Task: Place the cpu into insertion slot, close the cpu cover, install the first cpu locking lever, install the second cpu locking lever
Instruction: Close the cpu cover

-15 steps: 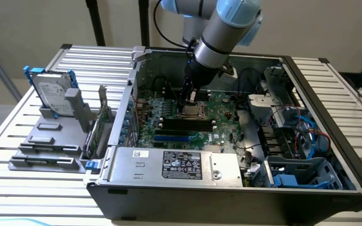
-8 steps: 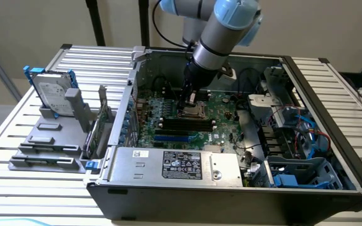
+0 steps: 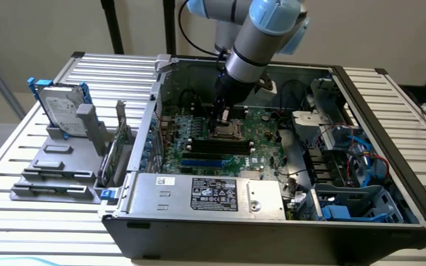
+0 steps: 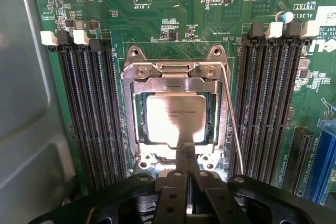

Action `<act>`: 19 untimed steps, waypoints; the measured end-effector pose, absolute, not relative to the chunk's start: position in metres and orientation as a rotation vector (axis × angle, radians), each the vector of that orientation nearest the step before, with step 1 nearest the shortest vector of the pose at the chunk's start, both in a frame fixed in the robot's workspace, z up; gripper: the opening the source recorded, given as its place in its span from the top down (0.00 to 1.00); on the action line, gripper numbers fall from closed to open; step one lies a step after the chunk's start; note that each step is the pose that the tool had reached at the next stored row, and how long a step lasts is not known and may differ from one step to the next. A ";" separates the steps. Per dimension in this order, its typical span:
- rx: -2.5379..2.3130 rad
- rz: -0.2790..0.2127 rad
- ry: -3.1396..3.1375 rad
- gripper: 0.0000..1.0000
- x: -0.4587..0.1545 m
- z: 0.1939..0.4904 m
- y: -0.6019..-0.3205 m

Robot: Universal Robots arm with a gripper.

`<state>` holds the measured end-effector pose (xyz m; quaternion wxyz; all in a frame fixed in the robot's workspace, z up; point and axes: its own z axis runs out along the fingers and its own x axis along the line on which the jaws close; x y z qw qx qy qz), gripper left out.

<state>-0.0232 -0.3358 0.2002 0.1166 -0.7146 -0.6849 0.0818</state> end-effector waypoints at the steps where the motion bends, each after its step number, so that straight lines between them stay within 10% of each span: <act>1: -2.092 0.239 -2.005 0.89 -0.023 0.202 -0.336; 19: -2.093 0.238 -2.006 0.89 -0.057 0.225 -0.357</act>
